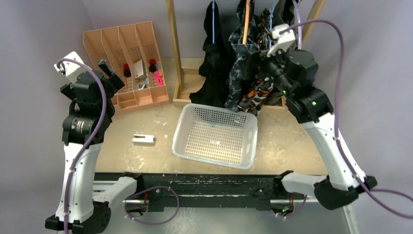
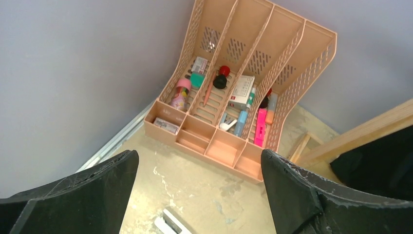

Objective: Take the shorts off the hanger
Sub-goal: Move the basket to the corner of the board.

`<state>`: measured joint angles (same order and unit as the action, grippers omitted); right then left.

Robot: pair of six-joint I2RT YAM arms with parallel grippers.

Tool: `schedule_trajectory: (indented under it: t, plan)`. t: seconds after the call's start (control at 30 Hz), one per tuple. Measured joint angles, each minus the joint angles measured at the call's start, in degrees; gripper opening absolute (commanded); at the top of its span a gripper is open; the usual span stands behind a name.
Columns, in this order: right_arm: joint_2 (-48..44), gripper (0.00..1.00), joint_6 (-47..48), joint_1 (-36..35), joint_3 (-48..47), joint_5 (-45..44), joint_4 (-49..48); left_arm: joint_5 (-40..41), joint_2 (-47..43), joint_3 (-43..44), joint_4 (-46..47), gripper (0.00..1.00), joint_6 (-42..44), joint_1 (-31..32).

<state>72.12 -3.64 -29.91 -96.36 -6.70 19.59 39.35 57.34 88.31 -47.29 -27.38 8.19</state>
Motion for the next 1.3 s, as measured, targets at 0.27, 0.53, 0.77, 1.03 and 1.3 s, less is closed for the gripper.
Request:
schedule_trajectory:
  t: [0.27,0.53,0.77,1.03,1.3]
  plan:
    - [-17.9,0.99,-4.4,12.8,12.3,10.5,8.0,-1.3,-9.7,-7.8,-4.3,0.99,-3.5,3.1]
    - [-37.8,0.99,-9.3,21.9,27.7,24.9,15.4,-6.6,-21.9,-19.5,-7.1,1.0,-6.9,5.6]
    - [-42.2,0.99,-10.9,25.4,42.0,33.6,22.2,-15.2,-24.2,-28.6,-9.7,0.99,-9.5,6.8]
    - [-40.8,0.99,-11.3,27.2,50.3,36.9,27.6,-19.4,-21.1,-36.1,-11.1,0.99,-11.7,7.4]
    - [-36.4,0.99,-16.1,27.7,51.1,33.2,26.6,-20.5,-21.2,-39.3,-10.9,1.0,-13.6,7.4]
